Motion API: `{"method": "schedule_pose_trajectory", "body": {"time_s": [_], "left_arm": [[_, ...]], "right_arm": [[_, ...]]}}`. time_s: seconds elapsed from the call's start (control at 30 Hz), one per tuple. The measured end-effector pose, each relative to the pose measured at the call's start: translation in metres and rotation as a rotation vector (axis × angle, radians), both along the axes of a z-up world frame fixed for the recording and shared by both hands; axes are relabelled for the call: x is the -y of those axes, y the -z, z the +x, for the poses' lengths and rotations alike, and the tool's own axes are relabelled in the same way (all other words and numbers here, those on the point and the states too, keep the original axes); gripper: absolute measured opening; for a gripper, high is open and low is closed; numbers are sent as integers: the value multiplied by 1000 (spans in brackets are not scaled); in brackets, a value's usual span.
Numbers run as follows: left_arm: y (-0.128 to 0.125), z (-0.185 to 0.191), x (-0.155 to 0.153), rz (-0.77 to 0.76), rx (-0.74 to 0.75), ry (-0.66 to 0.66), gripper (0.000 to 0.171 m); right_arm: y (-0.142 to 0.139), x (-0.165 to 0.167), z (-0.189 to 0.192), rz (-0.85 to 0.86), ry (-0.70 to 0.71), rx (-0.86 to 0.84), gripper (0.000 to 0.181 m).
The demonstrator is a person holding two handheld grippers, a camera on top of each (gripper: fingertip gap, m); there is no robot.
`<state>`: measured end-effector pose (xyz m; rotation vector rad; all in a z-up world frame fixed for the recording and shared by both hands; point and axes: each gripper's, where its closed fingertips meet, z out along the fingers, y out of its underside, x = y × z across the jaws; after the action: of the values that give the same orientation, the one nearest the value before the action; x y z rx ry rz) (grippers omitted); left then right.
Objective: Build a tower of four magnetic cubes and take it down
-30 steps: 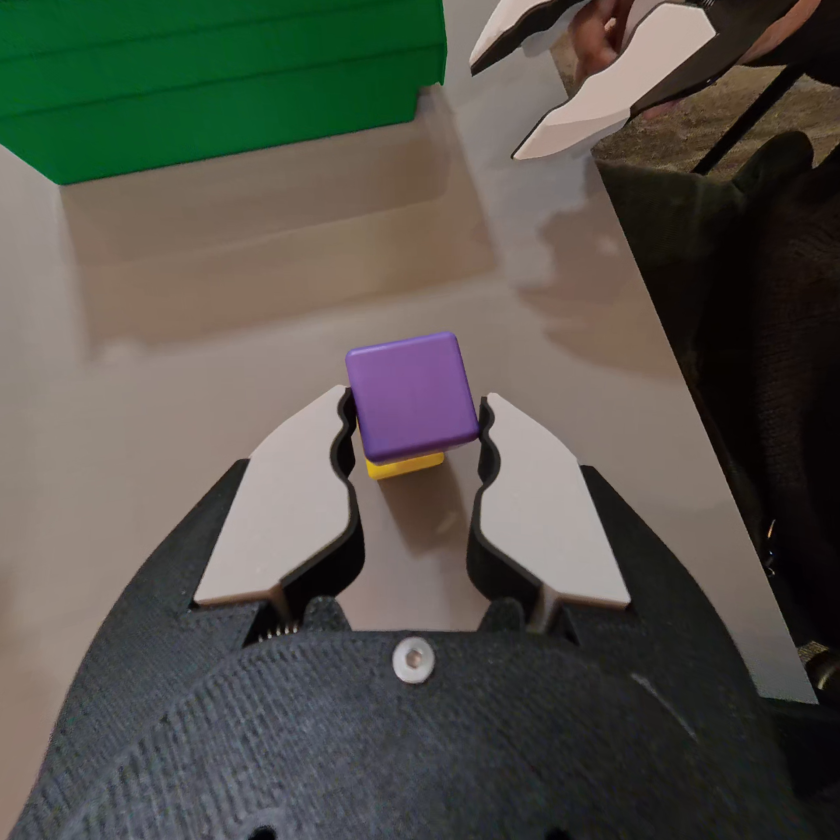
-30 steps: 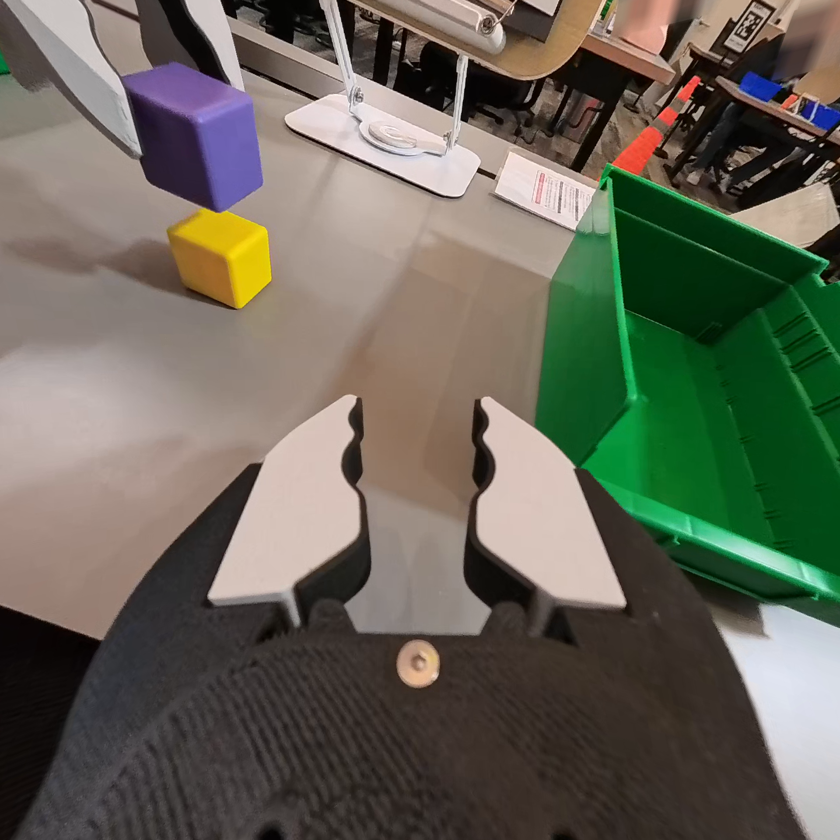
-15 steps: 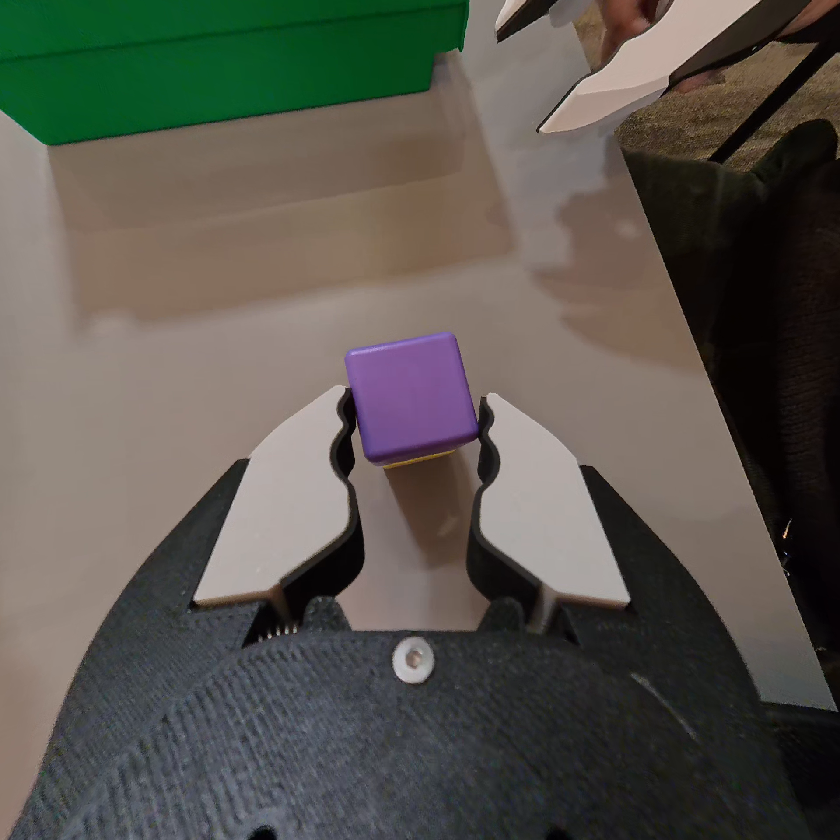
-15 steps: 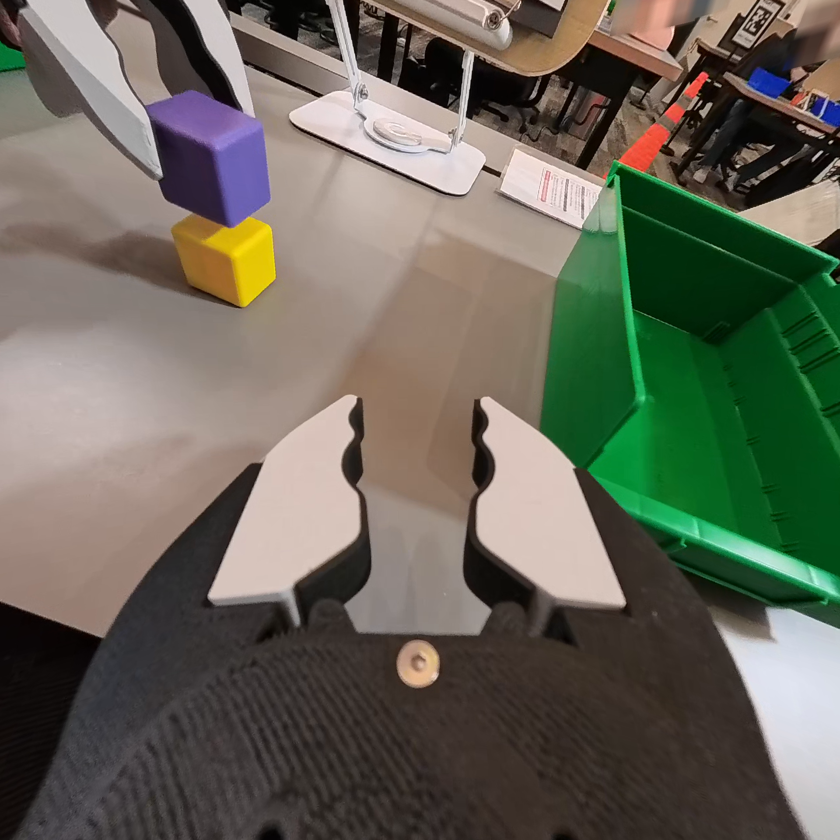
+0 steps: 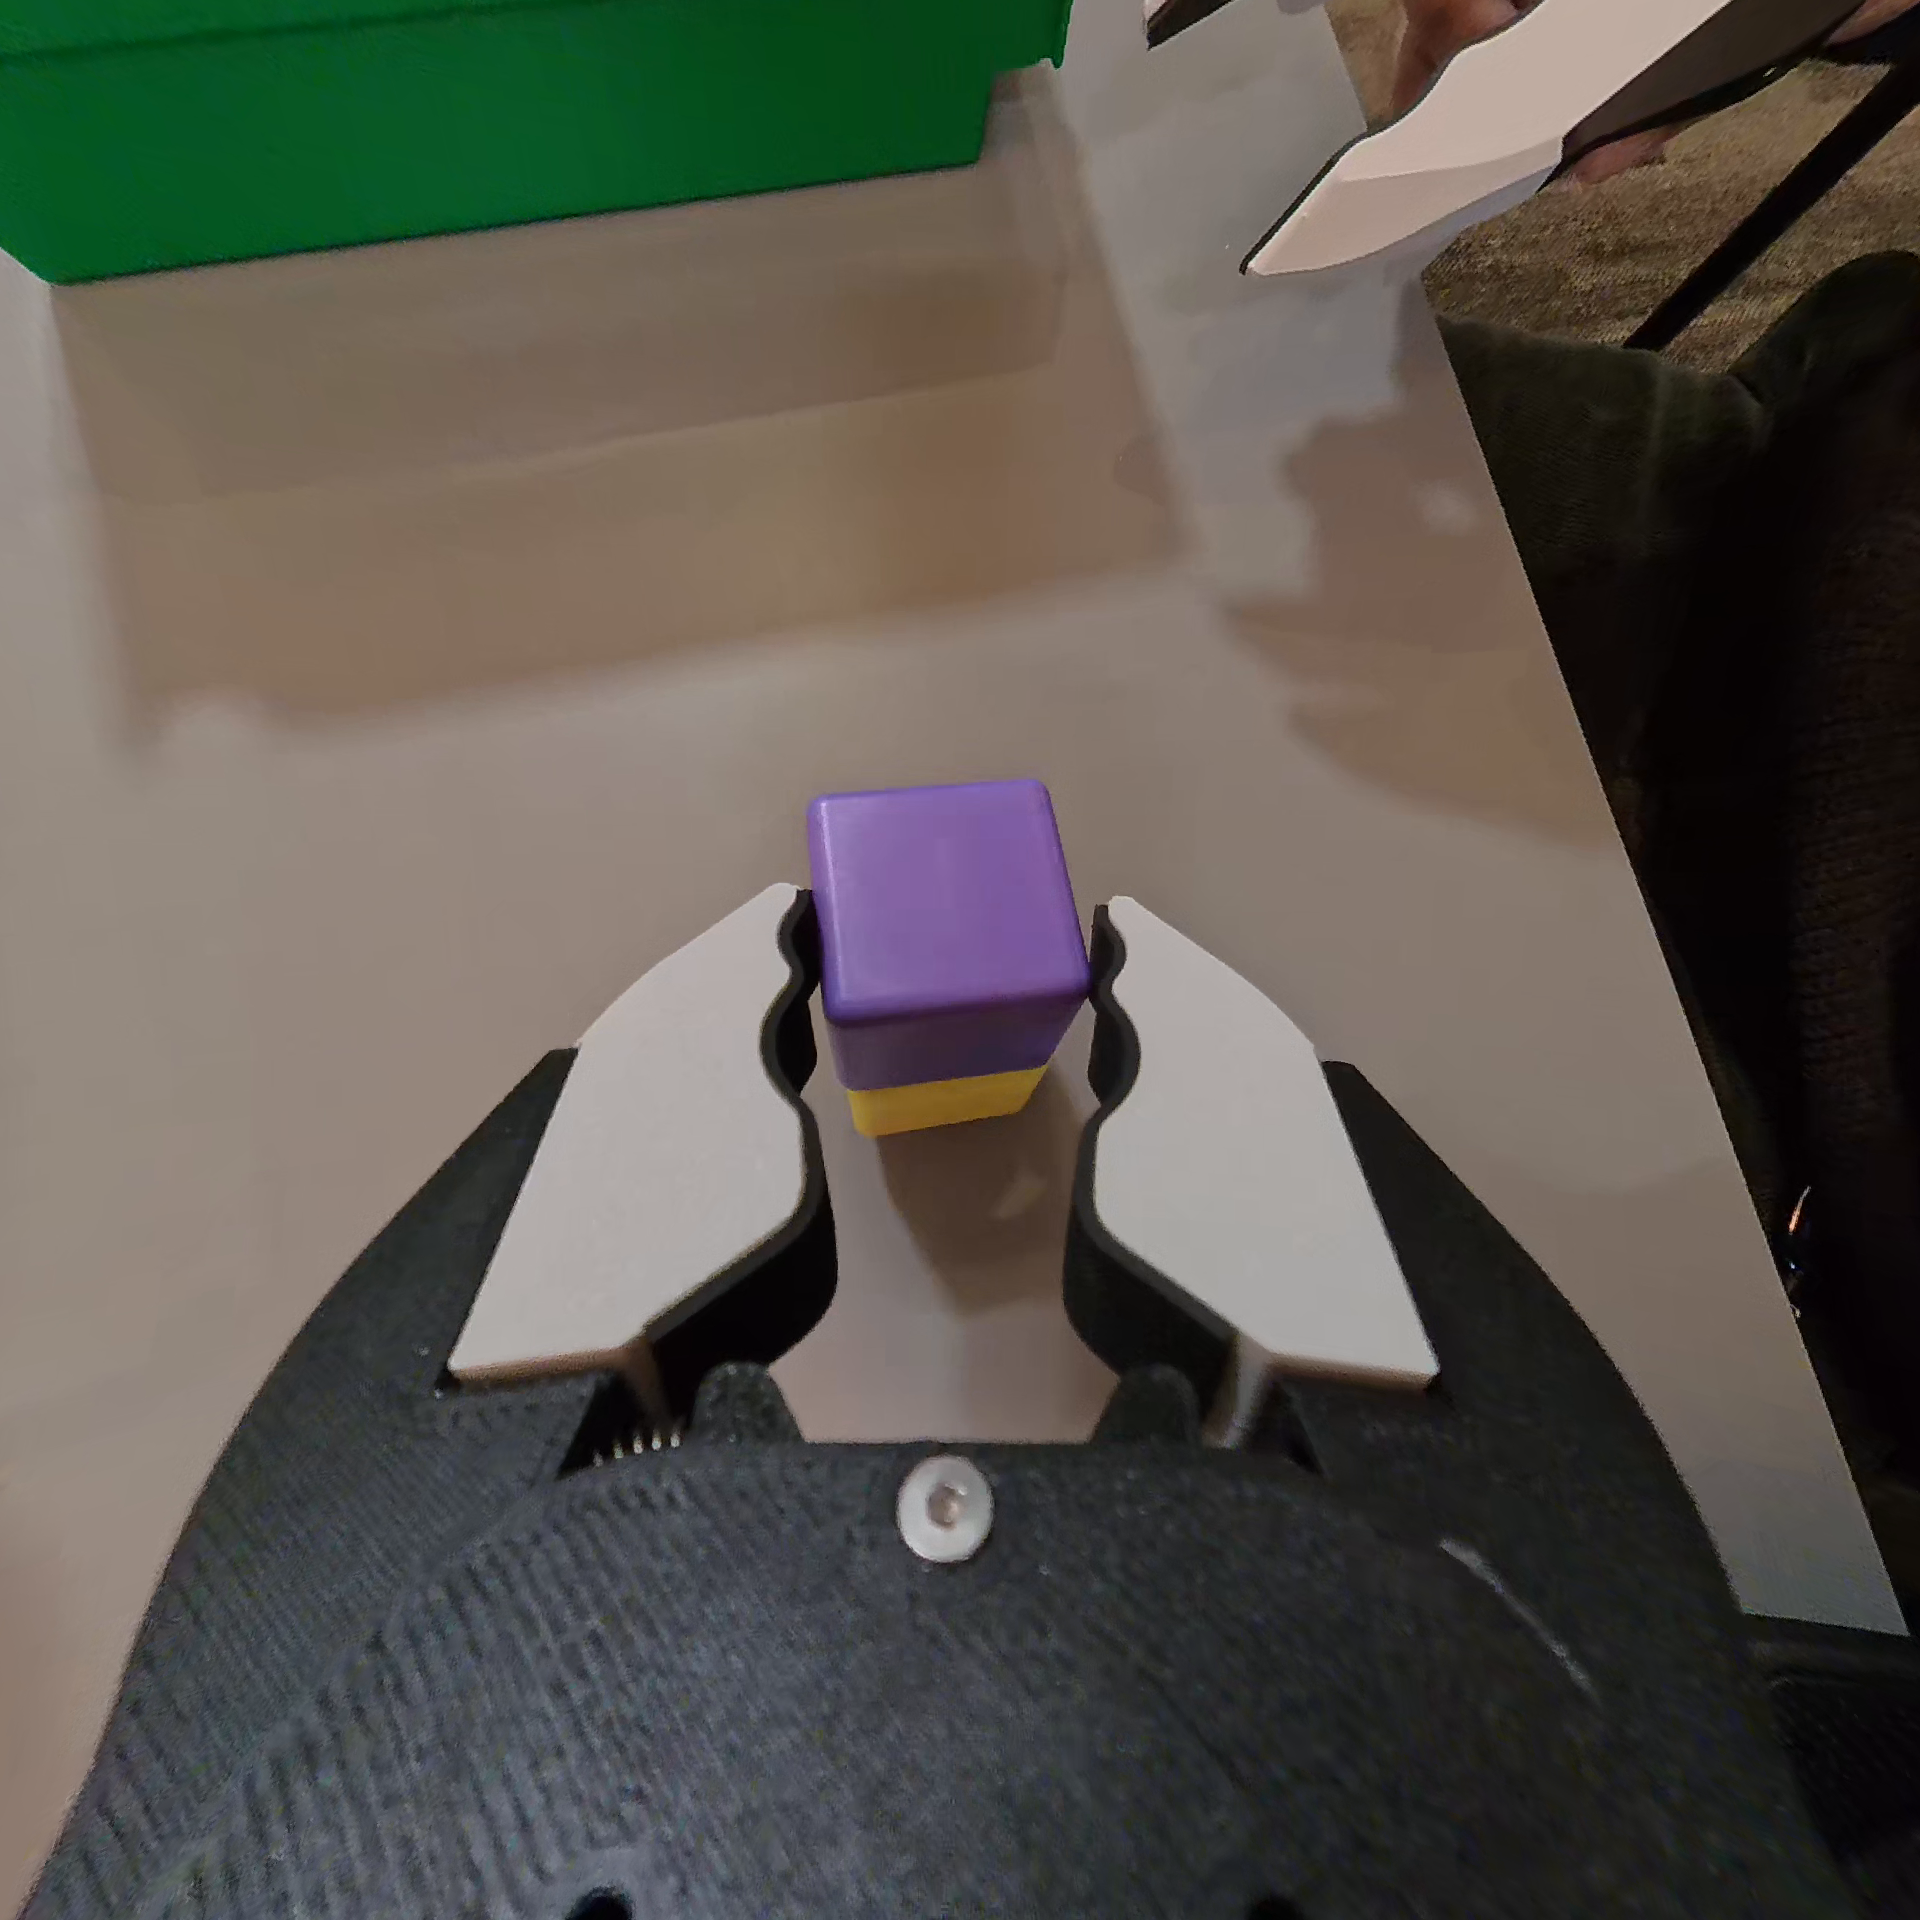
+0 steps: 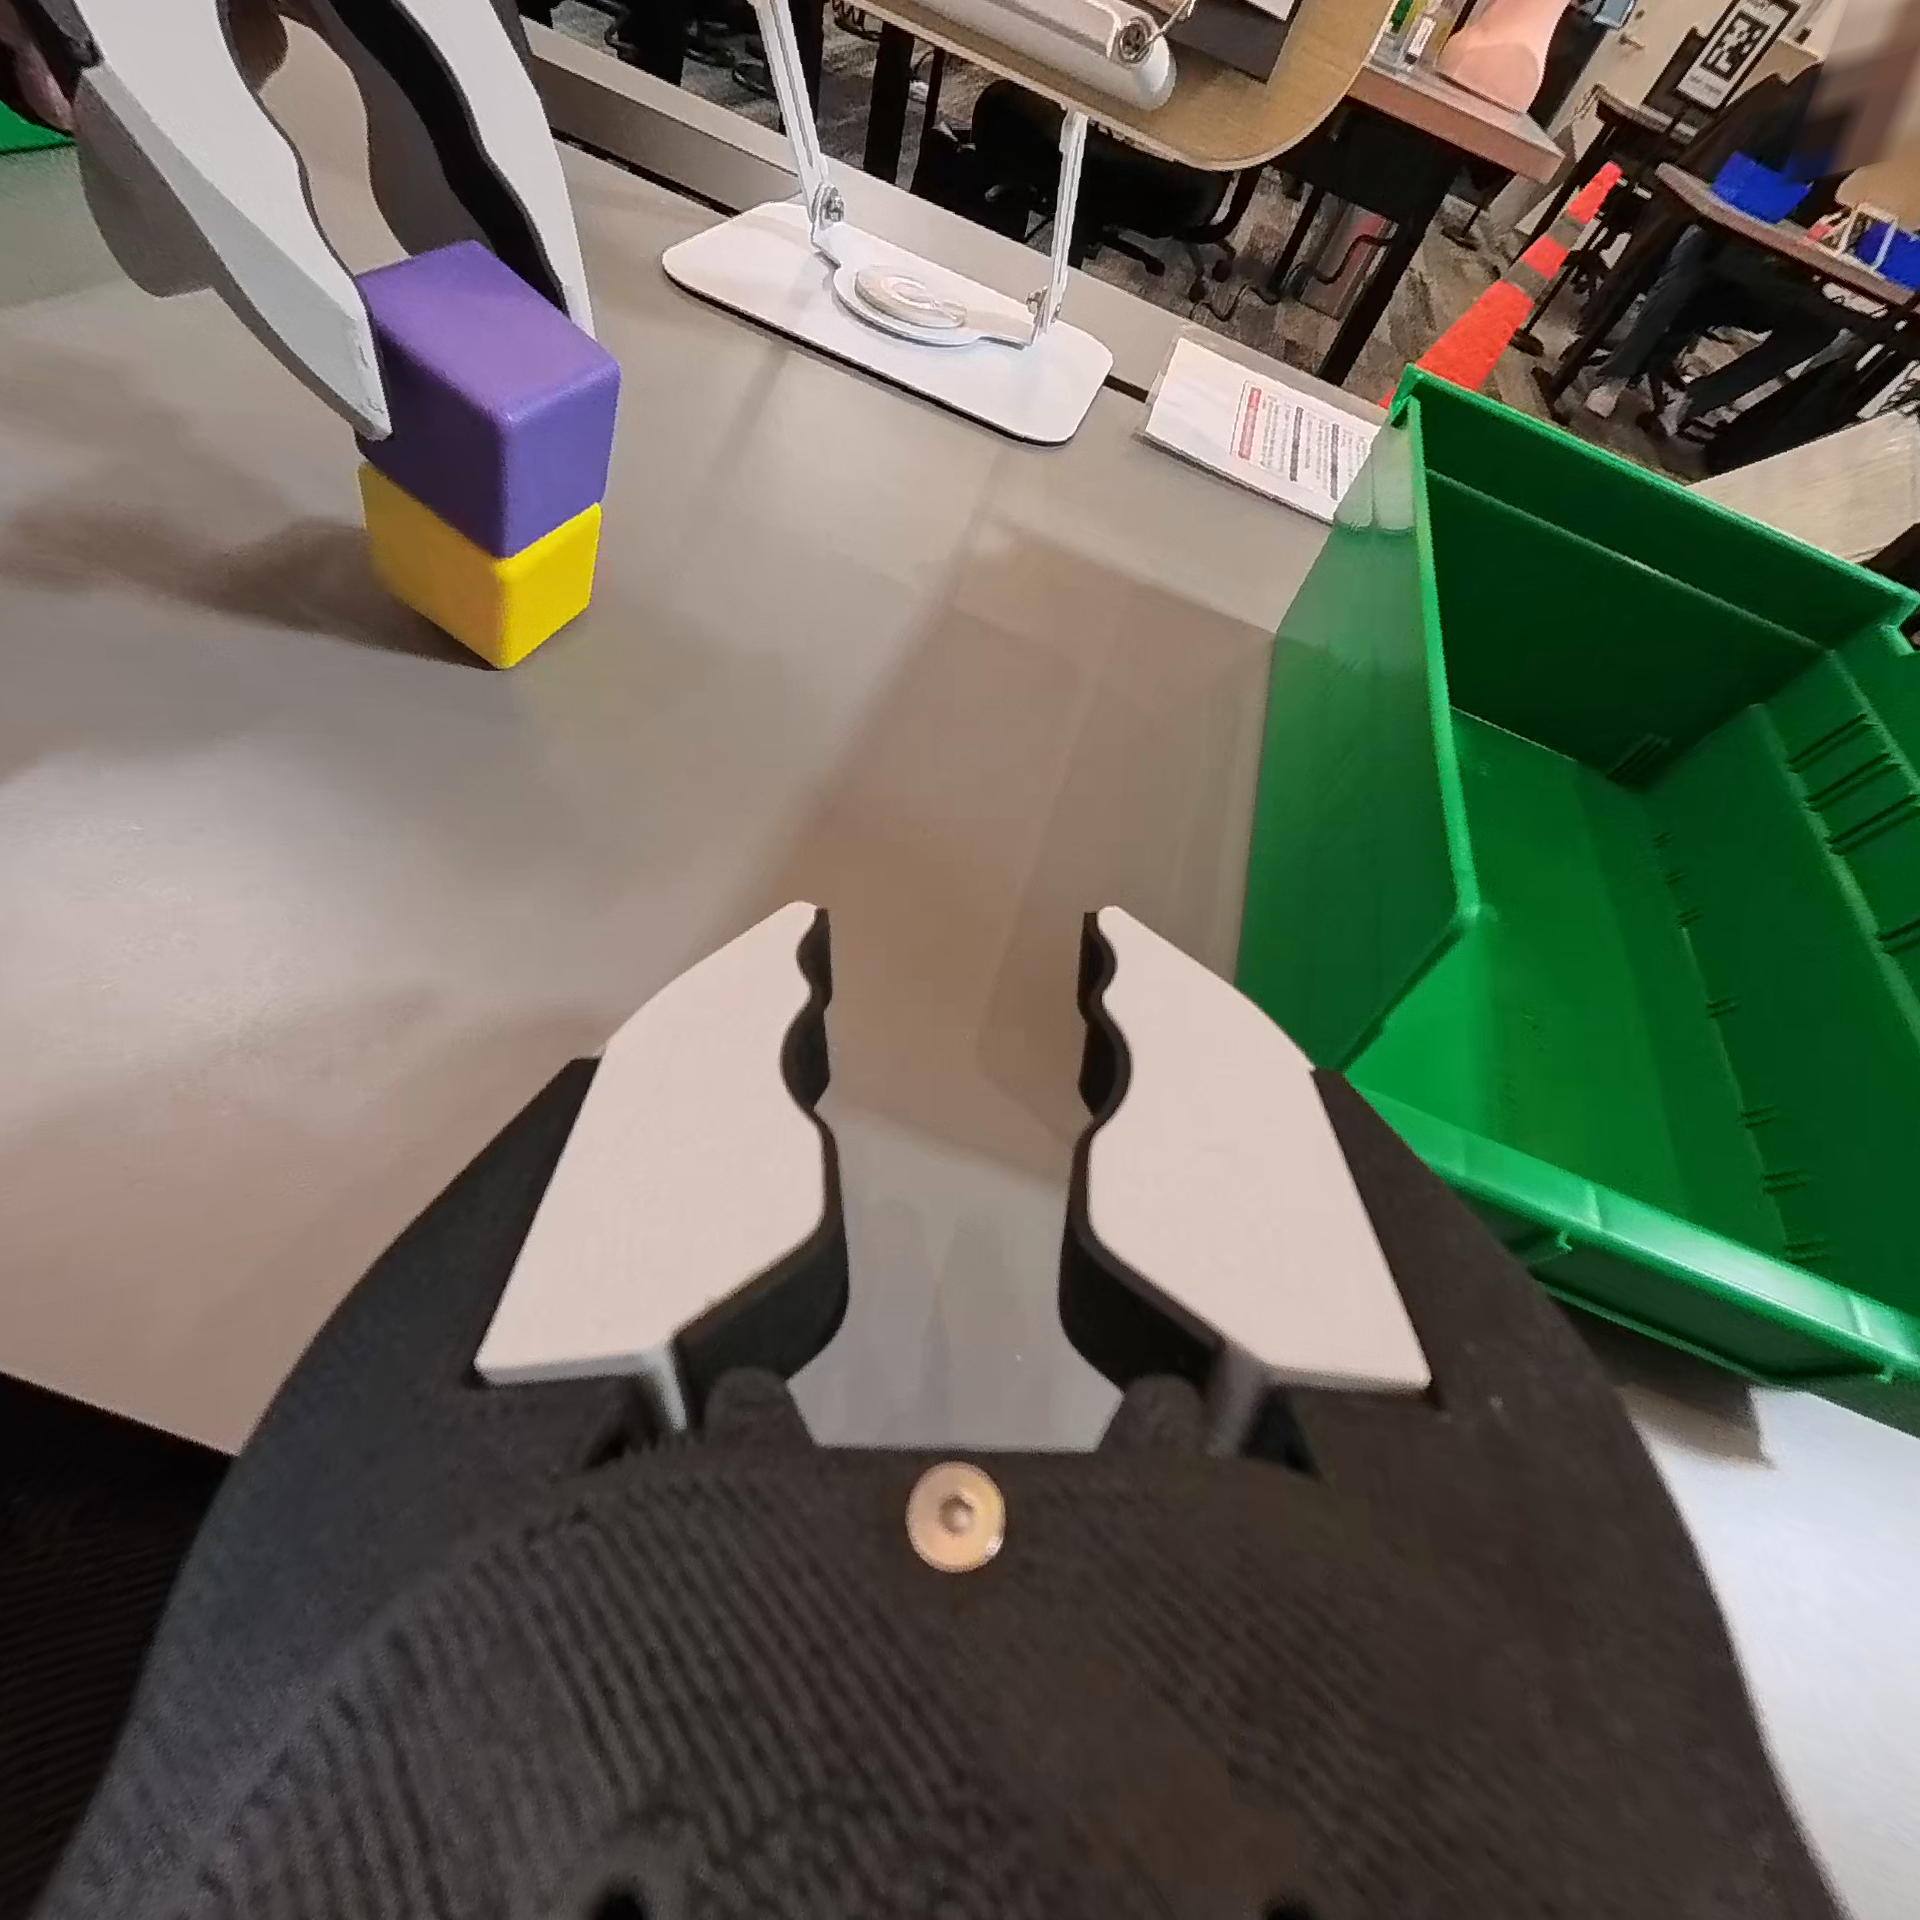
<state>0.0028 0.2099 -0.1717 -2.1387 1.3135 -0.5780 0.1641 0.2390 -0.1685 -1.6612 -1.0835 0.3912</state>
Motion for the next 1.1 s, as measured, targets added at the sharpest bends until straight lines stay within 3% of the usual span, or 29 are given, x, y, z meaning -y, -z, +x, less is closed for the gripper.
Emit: {"method": "schedule_pose_trajectory", "body": {"time_s": [0.37, 0.73, 0.87, 1.1], "left_arm": [[1, -7, -1, 4, 55, -44, 50], [7, -18, -10, 113, 42, -153, 50], [9, -21, -14, 134, 10, -196, 61], [13, -24, -12, 111, 28, -217, 64]], "right_arm": [[-1, 0, -3, 0, -10, -3, 47], [-1, 3, -18, 5, -54, 2, 47], [-1, 3, -21, 4, -62, 2, 47], [-1, 3, -21, 4, -64, 2, 47]]}}
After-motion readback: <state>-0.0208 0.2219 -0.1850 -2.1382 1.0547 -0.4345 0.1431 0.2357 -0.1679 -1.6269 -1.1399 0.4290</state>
